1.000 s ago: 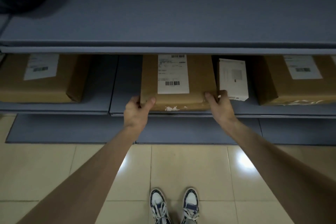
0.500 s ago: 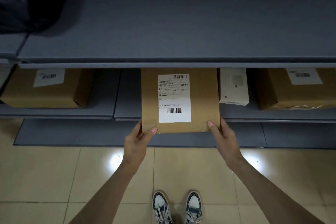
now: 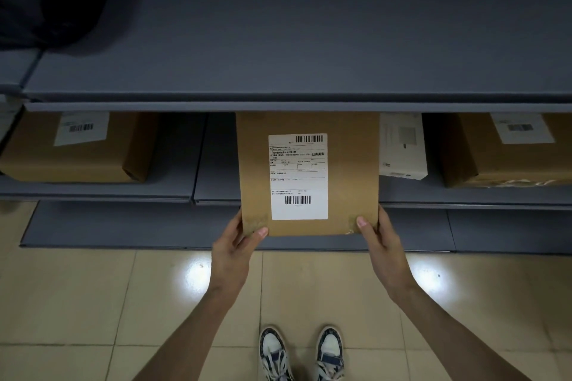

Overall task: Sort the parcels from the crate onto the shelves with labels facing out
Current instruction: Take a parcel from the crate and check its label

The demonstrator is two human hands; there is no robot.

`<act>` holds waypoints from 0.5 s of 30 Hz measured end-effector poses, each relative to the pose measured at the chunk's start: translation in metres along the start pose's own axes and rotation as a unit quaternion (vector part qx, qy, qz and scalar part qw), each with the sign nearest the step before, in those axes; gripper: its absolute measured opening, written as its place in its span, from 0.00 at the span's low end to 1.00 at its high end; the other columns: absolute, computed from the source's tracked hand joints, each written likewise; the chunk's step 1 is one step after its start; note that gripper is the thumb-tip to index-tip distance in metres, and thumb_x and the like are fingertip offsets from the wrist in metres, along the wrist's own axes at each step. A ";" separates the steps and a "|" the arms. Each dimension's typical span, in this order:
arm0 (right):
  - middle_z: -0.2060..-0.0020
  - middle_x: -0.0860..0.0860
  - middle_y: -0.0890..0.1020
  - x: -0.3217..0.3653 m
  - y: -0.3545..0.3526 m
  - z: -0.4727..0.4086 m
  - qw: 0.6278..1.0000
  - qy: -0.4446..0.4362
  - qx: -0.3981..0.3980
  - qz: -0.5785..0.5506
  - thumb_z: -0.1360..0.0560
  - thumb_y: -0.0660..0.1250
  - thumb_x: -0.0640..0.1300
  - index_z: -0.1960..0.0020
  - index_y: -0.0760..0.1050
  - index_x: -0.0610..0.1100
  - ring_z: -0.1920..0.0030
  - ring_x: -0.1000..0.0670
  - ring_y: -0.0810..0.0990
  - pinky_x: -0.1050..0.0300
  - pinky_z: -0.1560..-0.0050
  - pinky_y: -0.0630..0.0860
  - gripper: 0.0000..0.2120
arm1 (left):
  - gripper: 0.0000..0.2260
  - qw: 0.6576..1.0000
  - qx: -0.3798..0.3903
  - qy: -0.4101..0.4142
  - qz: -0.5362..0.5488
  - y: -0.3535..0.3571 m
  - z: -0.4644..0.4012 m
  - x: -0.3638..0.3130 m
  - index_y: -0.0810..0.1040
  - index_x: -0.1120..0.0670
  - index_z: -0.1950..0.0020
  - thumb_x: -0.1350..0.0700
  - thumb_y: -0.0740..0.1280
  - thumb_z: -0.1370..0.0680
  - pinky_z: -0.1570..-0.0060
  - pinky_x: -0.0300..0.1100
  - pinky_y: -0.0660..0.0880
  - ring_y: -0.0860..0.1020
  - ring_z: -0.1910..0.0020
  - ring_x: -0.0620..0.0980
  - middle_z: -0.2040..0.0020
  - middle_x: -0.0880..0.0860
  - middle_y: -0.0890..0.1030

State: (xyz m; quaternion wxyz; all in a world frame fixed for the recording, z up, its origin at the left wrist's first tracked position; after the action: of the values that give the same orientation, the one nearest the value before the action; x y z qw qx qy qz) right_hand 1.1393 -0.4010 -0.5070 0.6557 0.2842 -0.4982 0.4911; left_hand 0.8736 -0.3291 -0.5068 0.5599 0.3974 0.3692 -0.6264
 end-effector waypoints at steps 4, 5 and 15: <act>0.38 0.54 0.80 -0.002 -0.001 0.000 1.000 0.000 -0.003 0.014 0.18 0.60 0.42 0.26 0.65 0.47 0.38 0.60 0.77 0.70 0.37 0.71 0.21 | 0.20 1.000 -0.003 0.000 0.008 -0.003 0.000 0.002 0.76 0.58 0.32 0.68 0.70 0.23 0.36 0.40 0.76 0.82 0.42 0.46 0.44 0.50 0.85; 0.38 0.55 0.80 -0.003 -0.001 0.000 1.000 0.001 -0.002 0.016 0.18 0.60 0.43 0.26 0.65 0.48 0.38 0.60 0.77 0.67 0.35 0.70 0.21 | 0.20 1.000 -0.003 0.001 0.006 -0.003 0.000 0.002 0.76 0.58 0.32 0.68 0.70 0.23 0.36 0.40 0.76 0.82 0.42 0.46 0.44 0.50 0.85; 0.50 0.54 0.84 0.013 0.000 -0.014 0.998 0.026 -0.046 0.032 0.19 0.63 0.46 0.40 0.76 0.43 0.51 0.64 0.81 0.75 0.51 0.72 0.11 | 0.17 0.996 0.007 0.007 -0.088 -0.002 -0.010 -0.013 0.78 0.46 0.32 0.50 0.70 0.21 0.33 0.49 0.74 0.81 0.44 0.46 0.48 0.48 0.85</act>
State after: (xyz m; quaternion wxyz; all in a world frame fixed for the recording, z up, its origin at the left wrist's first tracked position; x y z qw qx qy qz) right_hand 1.1446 -0.3842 -0.5000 0.6649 0.2246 -0.5116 0.4957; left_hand 0.8732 -0.3149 -0.4989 0.4972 0.3710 0.4023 -0.6733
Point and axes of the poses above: each hand's wrist, its own z-axis away from the middle knuckle, its own y-axis out of the palm, x = y × z, the point moved 6 cm from there along -z, towards the middle knuckle
